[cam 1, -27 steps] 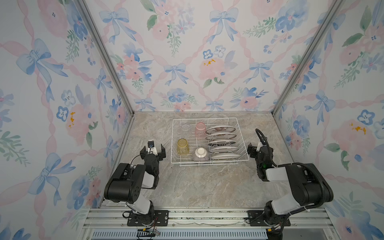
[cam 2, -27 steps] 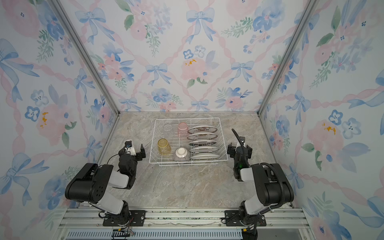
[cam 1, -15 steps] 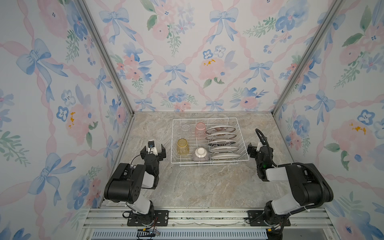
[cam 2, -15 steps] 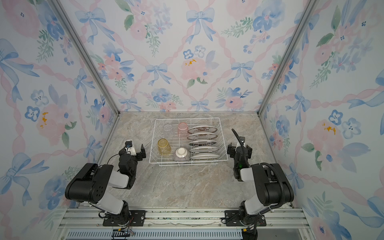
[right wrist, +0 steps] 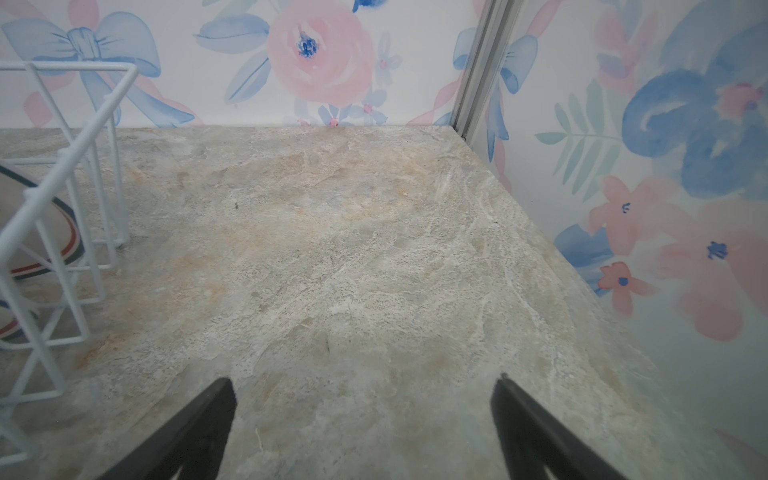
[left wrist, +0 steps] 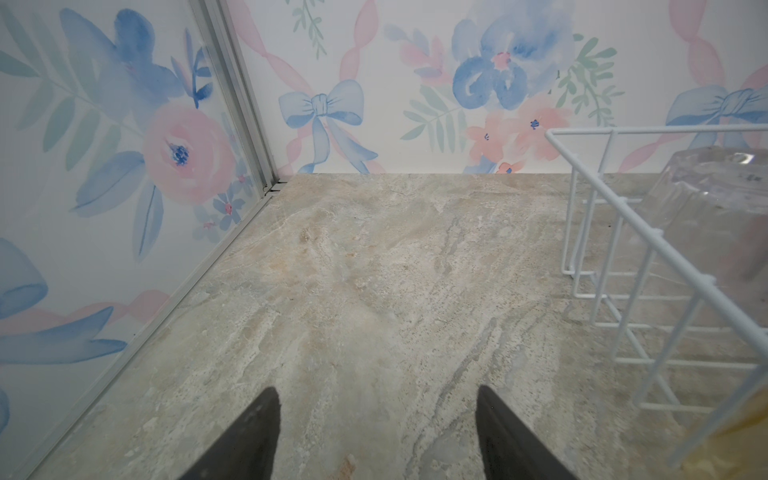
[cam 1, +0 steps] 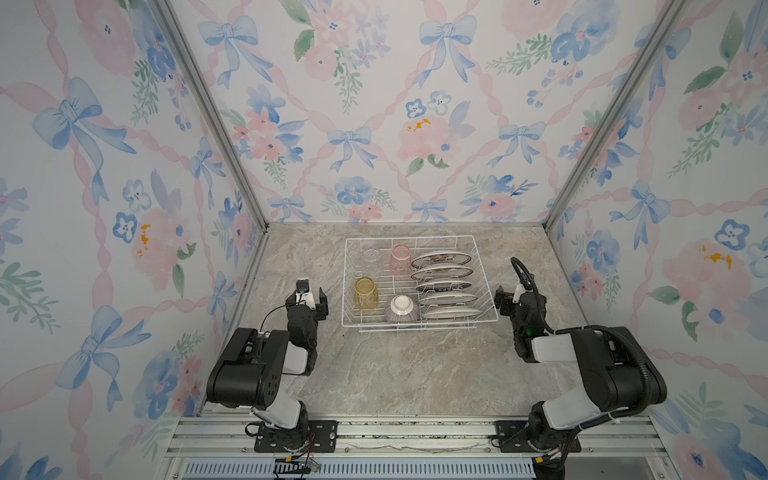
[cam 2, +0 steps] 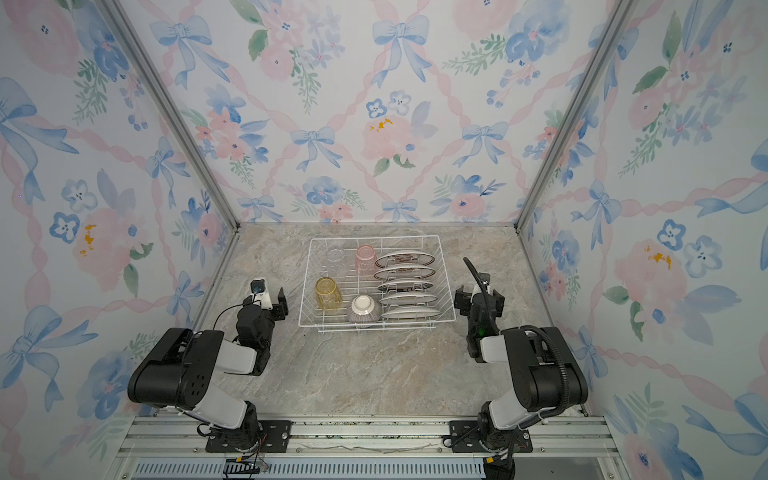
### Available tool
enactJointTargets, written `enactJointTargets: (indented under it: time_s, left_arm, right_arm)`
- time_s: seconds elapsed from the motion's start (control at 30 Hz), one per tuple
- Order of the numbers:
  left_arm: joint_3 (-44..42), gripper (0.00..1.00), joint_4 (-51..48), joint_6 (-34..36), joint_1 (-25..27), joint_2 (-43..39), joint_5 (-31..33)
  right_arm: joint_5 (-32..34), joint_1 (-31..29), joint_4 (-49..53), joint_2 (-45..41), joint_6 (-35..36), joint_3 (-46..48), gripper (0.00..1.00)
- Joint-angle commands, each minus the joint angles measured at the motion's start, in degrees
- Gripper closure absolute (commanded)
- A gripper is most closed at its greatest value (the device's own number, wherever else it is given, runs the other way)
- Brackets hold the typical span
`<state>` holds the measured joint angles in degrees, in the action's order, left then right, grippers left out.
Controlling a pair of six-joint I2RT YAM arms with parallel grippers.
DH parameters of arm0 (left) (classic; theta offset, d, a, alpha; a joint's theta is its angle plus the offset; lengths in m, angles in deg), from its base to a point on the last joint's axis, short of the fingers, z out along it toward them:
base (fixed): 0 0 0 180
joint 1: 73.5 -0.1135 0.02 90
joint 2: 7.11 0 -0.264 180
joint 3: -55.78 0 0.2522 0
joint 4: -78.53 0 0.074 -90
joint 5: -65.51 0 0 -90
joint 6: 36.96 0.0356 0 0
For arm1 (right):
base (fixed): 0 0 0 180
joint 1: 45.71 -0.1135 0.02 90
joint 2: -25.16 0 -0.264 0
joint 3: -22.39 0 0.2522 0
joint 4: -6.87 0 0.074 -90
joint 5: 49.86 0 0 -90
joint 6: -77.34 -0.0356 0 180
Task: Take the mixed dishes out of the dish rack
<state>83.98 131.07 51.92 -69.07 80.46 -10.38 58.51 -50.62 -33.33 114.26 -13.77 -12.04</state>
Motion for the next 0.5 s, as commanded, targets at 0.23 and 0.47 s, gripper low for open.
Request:
enactJointTargets:
  time_s: [0.23,0.47]
  left_arm:
    - [10.1,0.34,-20.23,0.87,8.57,-14.88,10.28]
    - [19.26,0.34,-27.49,-1.19,16.38,-12.84,14.28]
  right_arm:
    - [0.09,0.8,3.36,-2.14,-1.67,-1.63,0.07]
    - [-0.34,0.21,3.18,-4.38,-0.67,-1.08,0.12]
